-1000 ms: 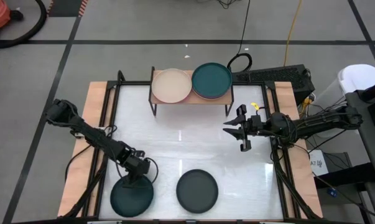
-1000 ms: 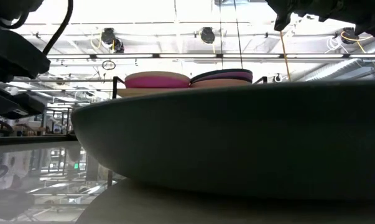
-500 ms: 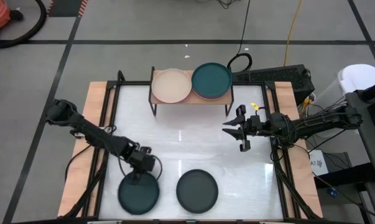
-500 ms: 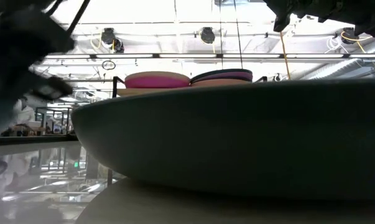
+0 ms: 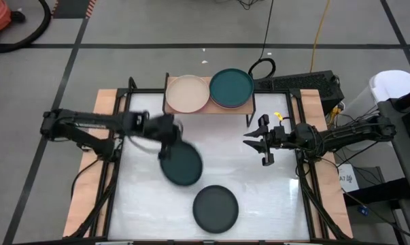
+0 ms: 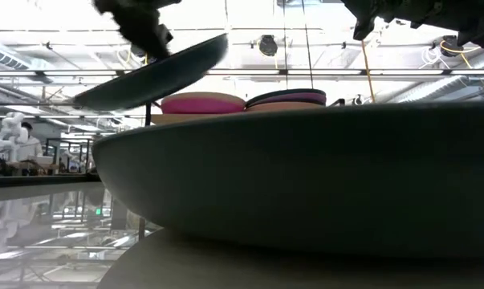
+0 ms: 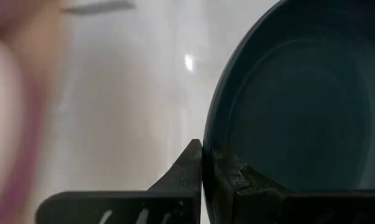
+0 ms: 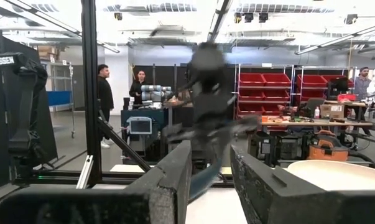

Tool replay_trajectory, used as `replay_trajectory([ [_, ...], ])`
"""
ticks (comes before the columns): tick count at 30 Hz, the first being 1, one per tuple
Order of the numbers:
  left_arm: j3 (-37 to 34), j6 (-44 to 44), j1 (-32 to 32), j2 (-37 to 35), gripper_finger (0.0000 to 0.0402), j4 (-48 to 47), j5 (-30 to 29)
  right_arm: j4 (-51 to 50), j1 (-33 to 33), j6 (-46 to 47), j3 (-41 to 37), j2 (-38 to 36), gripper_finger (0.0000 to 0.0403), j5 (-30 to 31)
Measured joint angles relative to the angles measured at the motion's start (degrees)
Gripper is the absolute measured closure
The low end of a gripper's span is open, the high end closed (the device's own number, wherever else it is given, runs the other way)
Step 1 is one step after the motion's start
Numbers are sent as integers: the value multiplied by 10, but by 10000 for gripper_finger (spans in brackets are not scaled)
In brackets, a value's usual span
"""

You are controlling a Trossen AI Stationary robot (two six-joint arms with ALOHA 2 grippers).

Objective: Place and stack plates onto a shelf
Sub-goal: Stack the dark blue plate on top of the white plate on the shelf

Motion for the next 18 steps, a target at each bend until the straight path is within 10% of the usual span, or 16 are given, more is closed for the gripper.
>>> replay_trajectory([
  [18, 180, -81, 349, 31, 393, 44, 4, 42, 0, -24, 0, 0, 309, -2],
])
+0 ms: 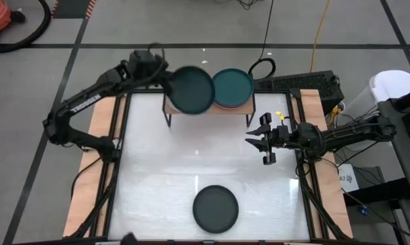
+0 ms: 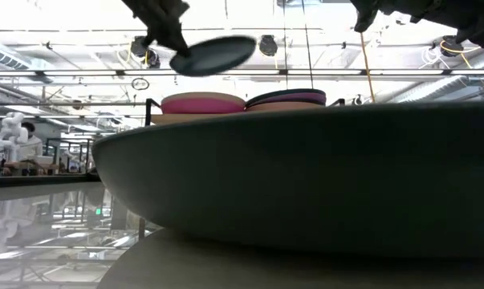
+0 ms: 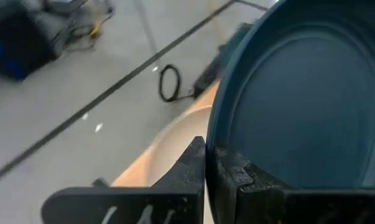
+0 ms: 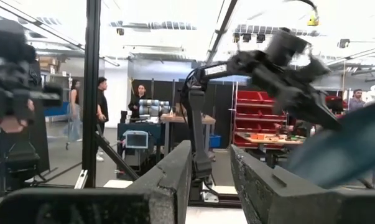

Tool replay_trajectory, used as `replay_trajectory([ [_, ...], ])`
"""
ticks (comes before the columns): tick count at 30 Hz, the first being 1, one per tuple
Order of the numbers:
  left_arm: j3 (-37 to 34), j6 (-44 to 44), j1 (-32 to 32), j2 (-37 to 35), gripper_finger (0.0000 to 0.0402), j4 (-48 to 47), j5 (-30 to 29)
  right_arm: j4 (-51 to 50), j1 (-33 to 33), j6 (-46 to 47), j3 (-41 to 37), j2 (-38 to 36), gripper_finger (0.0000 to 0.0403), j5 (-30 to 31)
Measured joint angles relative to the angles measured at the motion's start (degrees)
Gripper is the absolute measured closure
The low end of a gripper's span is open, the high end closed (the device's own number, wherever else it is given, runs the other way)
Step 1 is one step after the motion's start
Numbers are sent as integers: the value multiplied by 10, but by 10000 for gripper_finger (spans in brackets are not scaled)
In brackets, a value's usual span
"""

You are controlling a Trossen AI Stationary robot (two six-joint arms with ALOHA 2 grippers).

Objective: Place and stack plates onto a shelf
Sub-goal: Stack the dark blue plate on top of the white plate on the shelf, then stack the black plate on top of the dark blue plate on the shelf

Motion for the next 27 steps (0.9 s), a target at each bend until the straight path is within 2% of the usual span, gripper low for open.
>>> replay_trajectory([
  [2, 0, -25, 35, 20, 393, 0, 28, 0, 0, -5, 0, 0, 309, 0],
  [5, 0, -56, 73, 56, 393, -2, 99, -4, 0, -5, 0, 0, 309, 0],
  [8, -1, -66, 92, 81, 393, -10, 130, -9, 0, -5, 0, 0, 309, 0],
  [11, -1, -66, 107, 95, 388, -29, 129, -8, 0, -5, 0, 0, 309, 1],
  [20, -1, -31, 122, 97, 327, -47, 127, 1, -1, -12, 0, 0, 309, 2],
  [27, -1, 9, 112, 92, 244, -61, 129, 3, -1, -12, 0, 0, 309, 2],
])
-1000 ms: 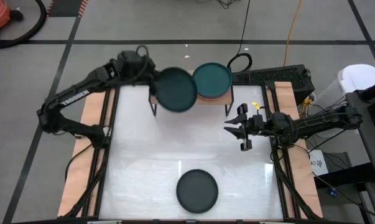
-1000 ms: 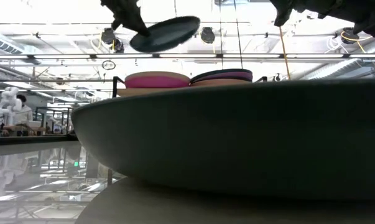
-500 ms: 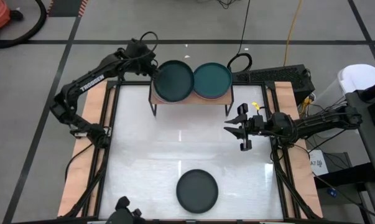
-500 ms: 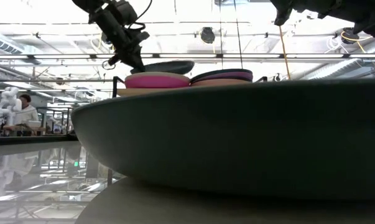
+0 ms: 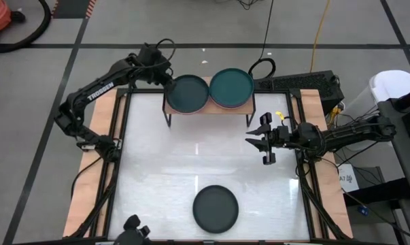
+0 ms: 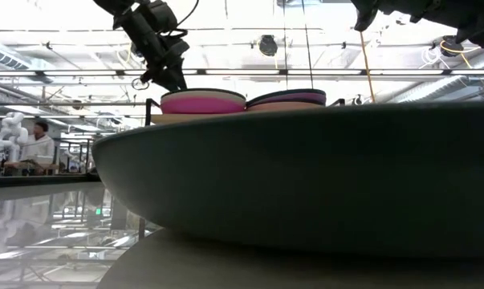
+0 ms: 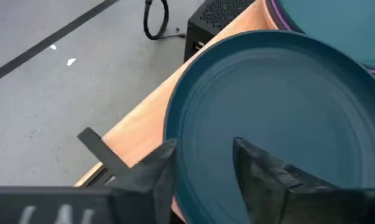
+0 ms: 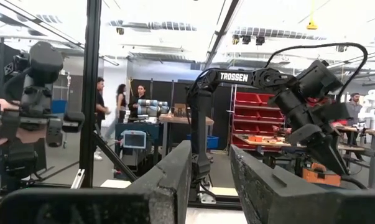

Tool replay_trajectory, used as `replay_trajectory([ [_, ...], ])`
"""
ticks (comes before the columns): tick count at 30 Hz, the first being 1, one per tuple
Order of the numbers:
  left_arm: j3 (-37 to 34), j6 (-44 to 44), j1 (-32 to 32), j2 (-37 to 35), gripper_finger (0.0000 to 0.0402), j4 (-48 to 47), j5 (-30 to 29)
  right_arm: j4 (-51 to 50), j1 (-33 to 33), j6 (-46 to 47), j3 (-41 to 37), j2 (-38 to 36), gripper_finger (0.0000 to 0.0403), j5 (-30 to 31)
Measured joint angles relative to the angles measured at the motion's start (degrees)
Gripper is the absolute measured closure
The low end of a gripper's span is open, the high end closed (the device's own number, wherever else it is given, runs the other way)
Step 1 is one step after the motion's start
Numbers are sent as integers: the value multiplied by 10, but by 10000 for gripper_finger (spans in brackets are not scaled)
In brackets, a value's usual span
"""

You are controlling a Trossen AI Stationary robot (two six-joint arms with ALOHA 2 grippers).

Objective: Place and stack plates onto a shelf
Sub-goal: Stack the black plate on top of the dark blue plate on the shelf

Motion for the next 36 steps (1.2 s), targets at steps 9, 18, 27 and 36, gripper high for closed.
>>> replay_trajectory([
  [9, 27, 40, -4, -102, 202, 42, 79, -18, 0, -2, 0, 0, 309, 1],
  [18, -67, 21, -85, -320, 202, 207, 126, -56, 1, -7, 0, 0, 309, 27],
  [27, -290, -9, -137, -507, 202, 320, 87, -270, 2, 22, 127, 82, 309, 39],
  [36, -428, -32, -150, -621, 202, 376, 87, -424, 14, 22, 260, 251, 309, 73],
])
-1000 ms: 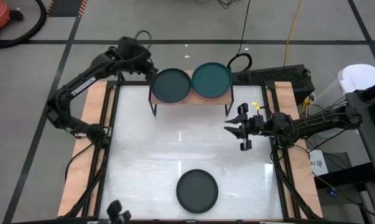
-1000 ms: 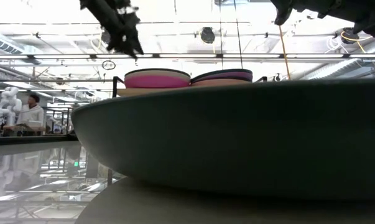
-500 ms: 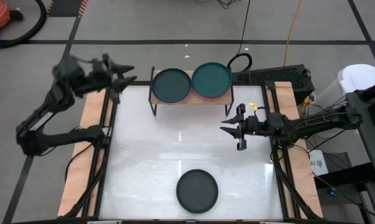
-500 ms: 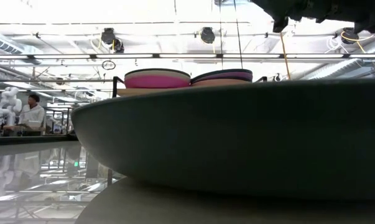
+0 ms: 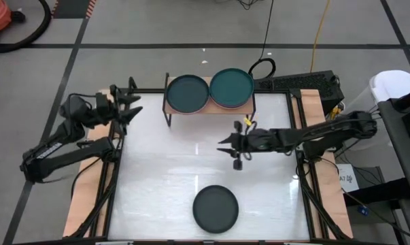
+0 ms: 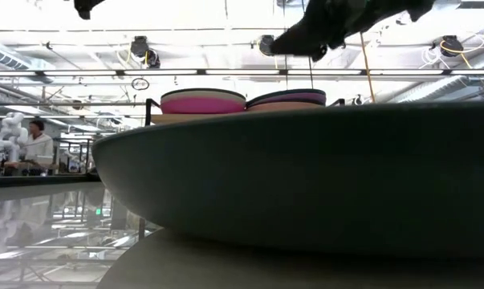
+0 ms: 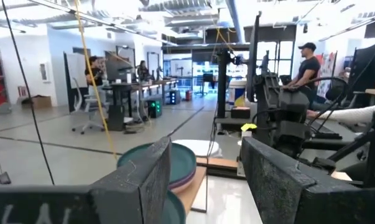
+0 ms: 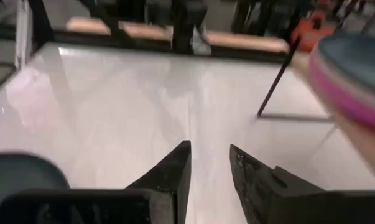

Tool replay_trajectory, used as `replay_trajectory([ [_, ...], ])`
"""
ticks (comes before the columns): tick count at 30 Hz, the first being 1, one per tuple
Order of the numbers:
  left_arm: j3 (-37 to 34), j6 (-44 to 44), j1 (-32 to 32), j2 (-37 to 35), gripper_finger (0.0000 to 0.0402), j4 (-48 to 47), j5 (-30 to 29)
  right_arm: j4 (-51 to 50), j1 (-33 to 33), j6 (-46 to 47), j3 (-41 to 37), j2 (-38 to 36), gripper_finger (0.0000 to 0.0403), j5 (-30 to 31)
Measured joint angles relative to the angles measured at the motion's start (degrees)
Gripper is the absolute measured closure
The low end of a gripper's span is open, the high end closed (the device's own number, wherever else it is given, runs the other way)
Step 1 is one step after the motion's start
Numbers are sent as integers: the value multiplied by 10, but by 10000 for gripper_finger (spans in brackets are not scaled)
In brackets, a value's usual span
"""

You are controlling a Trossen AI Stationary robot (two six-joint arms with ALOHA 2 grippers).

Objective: Place and stack plates onto a shelf
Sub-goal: Stack the black plate on top of the dark blue plate on the shelf

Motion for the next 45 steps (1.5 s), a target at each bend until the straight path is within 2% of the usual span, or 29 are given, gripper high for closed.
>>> replay_trajectory([
  [4, -44, -2, 0, -45, 202, -2, 0, -36, 7, 25, 5, 27, 309, -3],
  [9, -114, -12, 0, -98, 202, 6, 0, -91, 27, 59, 6, 42, 309, -51],
  [15, -179, -30, 0, -136, 202, 40, 0, -98, 67, 70, 6, 77, 309, -61],
  [21, -214, -28, 0, -139, 202, 42, 0, -97, 76, 132, 6, 125, 310, -70],
  [28, -233, -25, 0, -139, 202, 40, 2, -53, 76, 183, 6, 180, 310, -156],
  [32, -247, -32, 0, -138, 202, 41, 22, -20, 77, 197, 6, 203, 310, -191],
  [39, -280, -49, -20, -138, 202, 43, 31, -1, 79, 199, 5, 212, 309, -195],
  [45, -311, -57, -47, -138, 202, 88, 26, -2, 85, 215, 5, 212, 309, -194],
])
